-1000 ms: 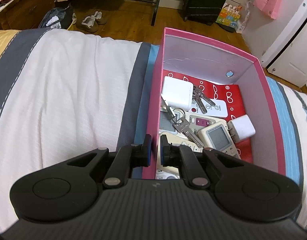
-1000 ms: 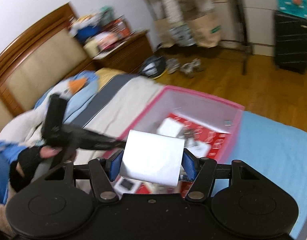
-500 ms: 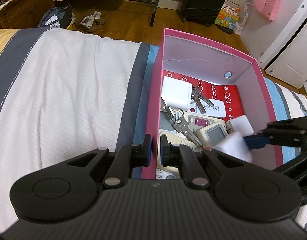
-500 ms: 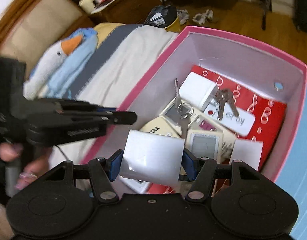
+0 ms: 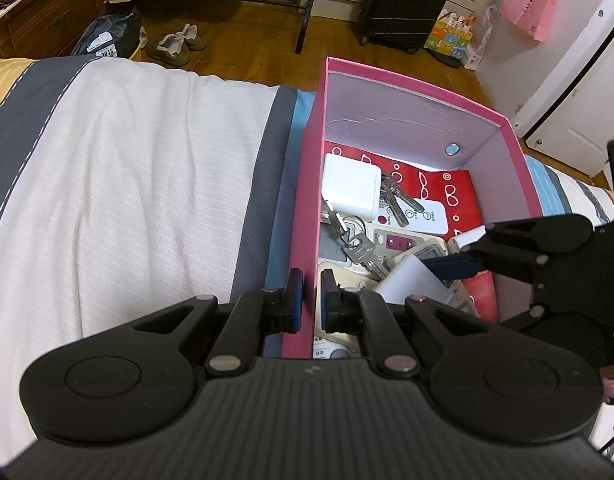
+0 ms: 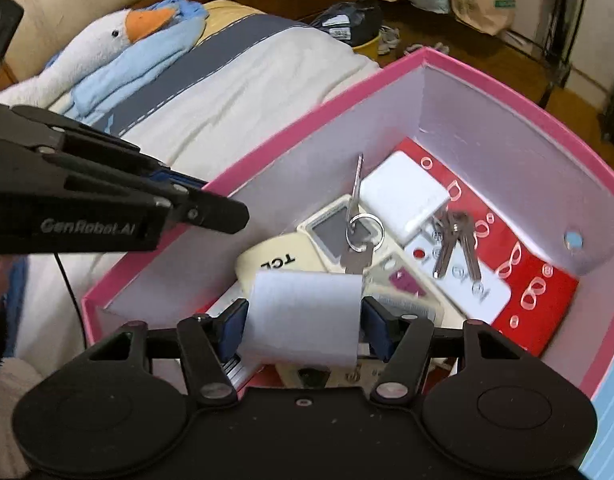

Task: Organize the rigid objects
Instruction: 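Carry the large white charger into the pink box and open the right tool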

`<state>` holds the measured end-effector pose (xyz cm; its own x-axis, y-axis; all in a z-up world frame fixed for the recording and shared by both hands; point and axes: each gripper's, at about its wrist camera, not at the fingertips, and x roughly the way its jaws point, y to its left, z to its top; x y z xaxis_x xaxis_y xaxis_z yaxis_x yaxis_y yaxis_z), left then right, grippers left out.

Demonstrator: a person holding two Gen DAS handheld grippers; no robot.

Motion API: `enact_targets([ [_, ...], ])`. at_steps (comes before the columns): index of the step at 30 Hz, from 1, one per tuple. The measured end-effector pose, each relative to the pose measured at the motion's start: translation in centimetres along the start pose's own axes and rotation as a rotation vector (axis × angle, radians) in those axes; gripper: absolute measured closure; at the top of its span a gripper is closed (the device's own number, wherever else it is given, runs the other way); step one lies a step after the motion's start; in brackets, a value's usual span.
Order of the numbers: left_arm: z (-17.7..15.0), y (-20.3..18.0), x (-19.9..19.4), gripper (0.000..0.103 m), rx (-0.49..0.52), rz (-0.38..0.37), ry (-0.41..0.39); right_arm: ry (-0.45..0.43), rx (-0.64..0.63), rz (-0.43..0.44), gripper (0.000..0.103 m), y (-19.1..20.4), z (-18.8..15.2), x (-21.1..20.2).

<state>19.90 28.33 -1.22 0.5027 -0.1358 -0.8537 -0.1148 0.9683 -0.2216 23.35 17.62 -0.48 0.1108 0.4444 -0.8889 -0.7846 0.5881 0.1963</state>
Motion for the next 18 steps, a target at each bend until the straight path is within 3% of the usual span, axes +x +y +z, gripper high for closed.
enact_targets([
  [5, 0.0, 0.0, -0.2, 0.097, 0.0, -0.003, -0.001, -0.016, 0.043, 0.017, 0.035, -0.7, -0.2, -0.5],
  [9, -0.1, -0.1, -0.2, 0.096, 0.009, 0.001, -0.007, -0.126, 0.096, 0.059, 0.035, -1.5, -0.8, -3.1],
  [18, -0.1, -1.3, -1.0, 0.088, 0.04, 0.072, 0.007, -0.302, 0.093, 0.005, 0.035, -1.7, -4.2, -9.1],
])
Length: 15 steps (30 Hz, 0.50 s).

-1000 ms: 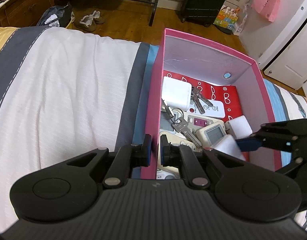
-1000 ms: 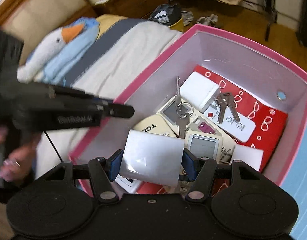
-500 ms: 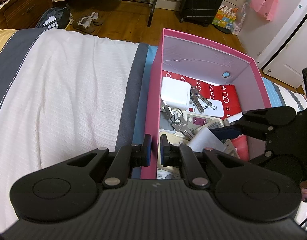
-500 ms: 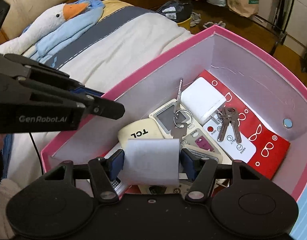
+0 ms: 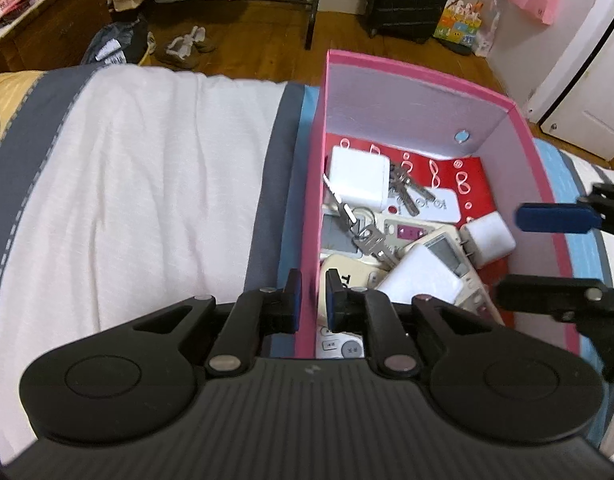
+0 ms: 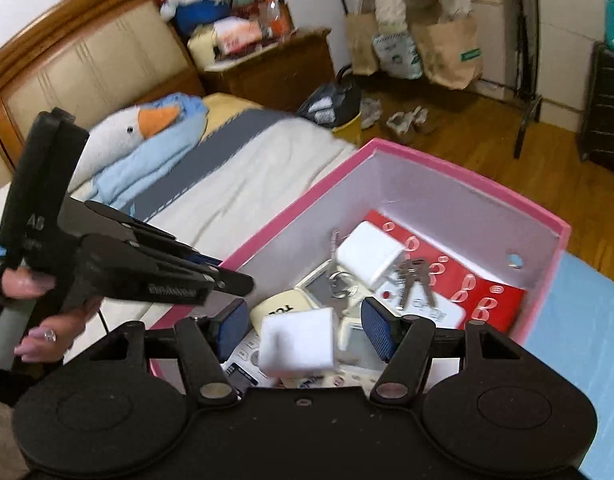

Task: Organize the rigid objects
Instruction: 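Carry the large white charger into the pink box and open the right tool, then lower the pink box onto the bed with the left tool and release it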

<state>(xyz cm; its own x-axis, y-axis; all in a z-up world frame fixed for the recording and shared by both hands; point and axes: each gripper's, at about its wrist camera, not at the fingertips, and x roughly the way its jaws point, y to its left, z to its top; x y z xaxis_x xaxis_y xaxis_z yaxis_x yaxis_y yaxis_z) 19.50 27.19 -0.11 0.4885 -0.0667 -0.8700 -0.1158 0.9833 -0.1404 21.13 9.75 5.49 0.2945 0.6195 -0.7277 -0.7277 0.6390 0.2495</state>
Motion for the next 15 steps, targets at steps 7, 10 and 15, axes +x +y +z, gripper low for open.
enact_targets([
  [7, 0.2, -1.8, -5.5, 0.062, 0.003, 0.045, -0.084, -0.107, -0.032, -0.067, 0.035, -0.5, -2.2, -6.1],
  [10, 0.2, -3.3, -7.6, 0.055, 0.013, 0.042, -0.108, -0.159, -0.056, -0.09, 0.035, -0.2, -2.9, -8.8],
  [15, -0.7, -6.0, -10.6, 0.048, 0.025, 0.026, -0.147, -0.232, -0.056, -0.097, 0.035, 0.5, -3.6, -12.8],
])
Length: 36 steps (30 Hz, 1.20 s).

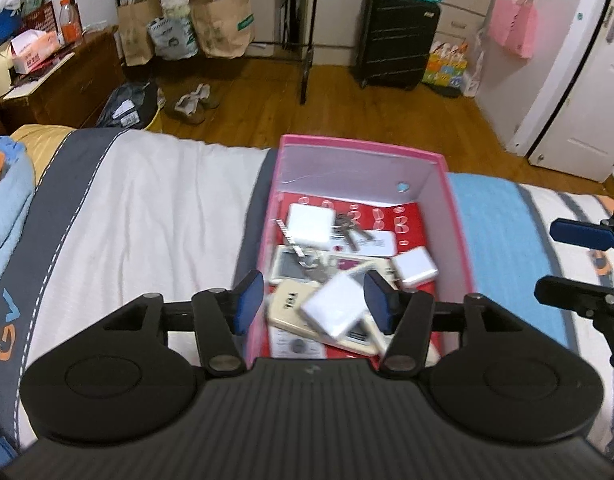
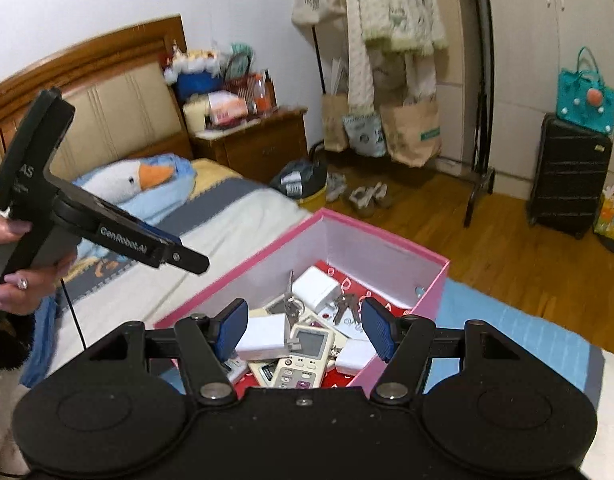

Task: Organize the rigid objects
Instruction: 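Lower the pink box onto the bed with the left tool and release it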

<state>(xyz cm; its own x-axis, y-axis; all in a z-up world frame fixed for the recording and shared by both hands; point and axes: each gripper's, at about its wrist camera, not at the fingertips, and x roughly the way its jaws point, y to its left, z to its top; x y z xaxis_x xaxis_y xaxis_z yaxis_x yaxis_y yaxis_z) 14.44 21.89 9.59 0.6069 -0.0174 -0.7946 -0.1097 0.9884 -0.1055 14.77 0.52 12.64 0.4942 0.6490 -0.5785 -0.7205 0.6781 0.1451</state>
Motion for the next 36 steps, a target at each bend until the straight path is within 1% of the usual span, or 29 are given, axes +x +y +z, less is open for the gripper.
enact_targets([
  [4, -1.0, -2.2, -2.1, 0.046, -0.002, -0.005, -0.023, -0.072, 0.006, -0.03, 0.035, 0.5, -0.2, -3.1],
  [8, -2.6, -4.6, -4.1, 0.043, 0.007, 0.002, -0.06, -0.126, 0.054, -0.054, 0.035, 0.7, -1.3, -5.8],
  [10, -3.4, -5.9, -5.1, 0.041, 0.032, 0.007, -0.088, -0.153, 0.076, -0.087, 0.035, 0.8, -1.8, -7.0],
  [13, -4.8, -8.0, -6.6, 0.037, 0.079, 0.014, -0.124, -0.162, 0.096, -0.104, 0.035, 0.7, -2.2, -8.3],
  [16, -5.7, -9.6, -7.8, 0.036, 0.105, 0.007, -0.144, -0.177, 0.083, -0.162, 0.035, 1.0, -2.8, -10.0],
  [17, -6.2, -10.0, -8.1, 0.034, 0.103, 0.002, -0.151, -0.181, 0.082, -0.186, 0.035, 1.1, -3.2, -10.5],
  [20, -7.6, -10.8, -8.4, 0.033, 0.088, -0.012, -0.148, -0.18, 0.104, -0.218, 0.035, 1.1, -4.1, -11.5],
  [23, -8.7, -11.4, -8.2, 0.033, 0.083, 0.003, -0.141, -0.176, 0.119, -0.236, 0.035, 1.4, -5.2, -12.3],
  [25, -9.4, -12.0, -8.0, 0.033, 0.096, 0.008, -0.135, -0.165, 0.119, -0.263, 0.035, 1.7, -6.0, -12.5],
  [28, -10.5, -12.7, -8.0, 0.033, 0.11, -0.015, -0.126, -0.138, 0.125, -0.297, 0.034, 2.1, -7.3, -12.5],
  [31, -11.1, -13.3, -7.6, 0.033, 0.13, -0.023, -0.111, -0.114, 0.155, -0.305, 0.031, 2.1, -8.3, -12.9],
  [34, -11.5, -13.5, -7.4, 0.033, 0.14, -0.039, -0.104, -0.105, 0.175, -0.335, 0.031, 1.9, -8.6, -13.2],
  [35, -11.6, -13.7, -7.4, 0.032, 0.139, -0.043, -0.103, -0.106, 0.176, -0.347, 0.03, 1.9, -8.7, -13.2],
  [36, -11.7, -13.7, -7.2, 0.03, 0.136, -0.046, -0.103, -0.107, 0.177, -0.362, 0.022, 1.9, -8.8, -13.2],
])
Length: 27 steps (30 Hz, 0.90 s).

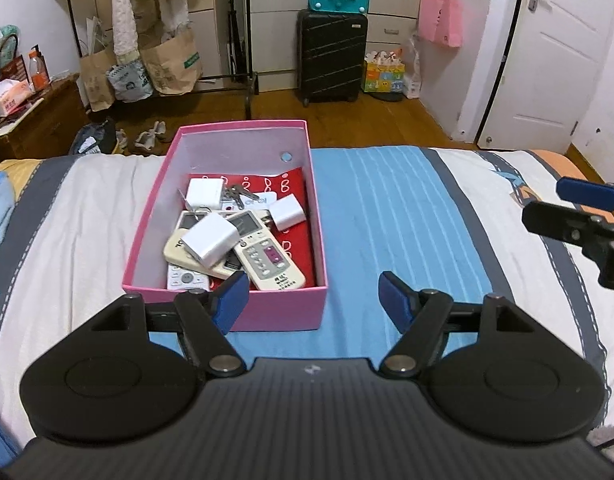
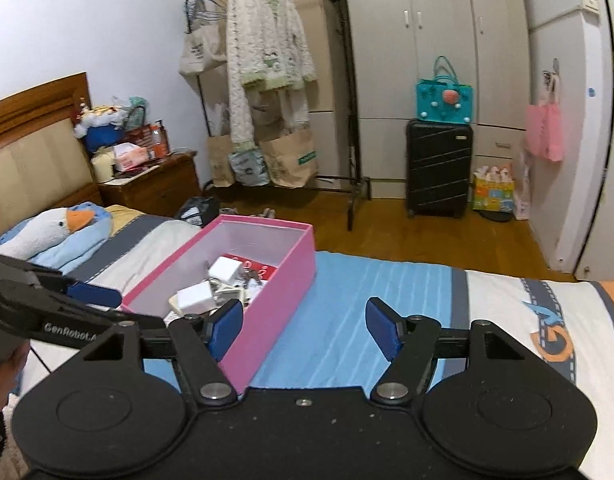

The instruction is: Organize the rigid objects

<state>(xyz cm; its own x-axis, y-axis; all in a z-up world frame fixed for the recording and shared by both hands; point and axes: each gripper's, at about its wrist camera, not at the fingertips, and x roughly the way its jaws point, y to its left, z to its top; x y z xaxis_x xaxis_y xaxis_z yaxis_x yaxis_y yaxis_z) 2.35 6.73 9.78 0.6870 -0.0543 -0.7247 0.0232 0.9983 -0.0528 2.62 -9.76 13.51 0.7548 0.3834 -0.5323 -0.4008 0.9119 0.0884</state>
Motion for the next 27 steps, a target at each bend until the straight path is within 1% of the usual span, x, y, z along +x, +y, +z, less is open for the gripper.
enact_targets([
  [1, -0.1, 0.0, 0.1, 0.029, -0.002, -0.001, -0.001, -0.002, -0.003, -0.012, 0.013, 0.0, -0.2, 0.0],
  [4, -0.4, 0.0, 0.5, 0.027, -0.004, 0.008, 0.005, -0.01, -0.035, -0.029, 0.011, 0.5, -0.9, 0.0],
  [7, -0.7, 0.2, 1.1, 0.027, -0.015, 0.008, 0.013, 0.009, -0.06, -0.08, 0.008, 1.0, -1.4, 0.5],
  [10, -1.0, 0.3, 1.4, 0.025, -0.021, 0.021, 0.009, 0.018, -0.063, -0.133, 0.007, 1.2, -1.6, 0.9],
  [12, -1.2, 0.4, 1.4, 0.022, -0.022, 0.029, 0.001, 0.019, -0.064, -0.151, 0.006, 1.2, -1.6, 0.9],
  [19, -2.6, 1.2, 2.2, 0.014, -0.048, 0.034, -0.007, 0.022, -0.029, -0.164, 0.005, 0.6, -1.6, 0.8],
  [22, -3.5, 1.8, 2.6, 0.012, -0.058, 0.044, -0.017, 0.017, 0.001, -0.171, 0.005, 0.2, -2.1, 0.7],
  [24, -4.0, 2.1, 2.8, 0.009, -0.074, 0.049, -0.03, 0.007, 0.017, -0.185, 0.005, 0.0, -2.5, 0.7],
  [27, -4.5, 2.4, 3.2, 0.008, -0.102, 0.059, -0.046, 0.017, 0.038, -0.19, 0.005, -0.2, -2.8, 1.0],
])
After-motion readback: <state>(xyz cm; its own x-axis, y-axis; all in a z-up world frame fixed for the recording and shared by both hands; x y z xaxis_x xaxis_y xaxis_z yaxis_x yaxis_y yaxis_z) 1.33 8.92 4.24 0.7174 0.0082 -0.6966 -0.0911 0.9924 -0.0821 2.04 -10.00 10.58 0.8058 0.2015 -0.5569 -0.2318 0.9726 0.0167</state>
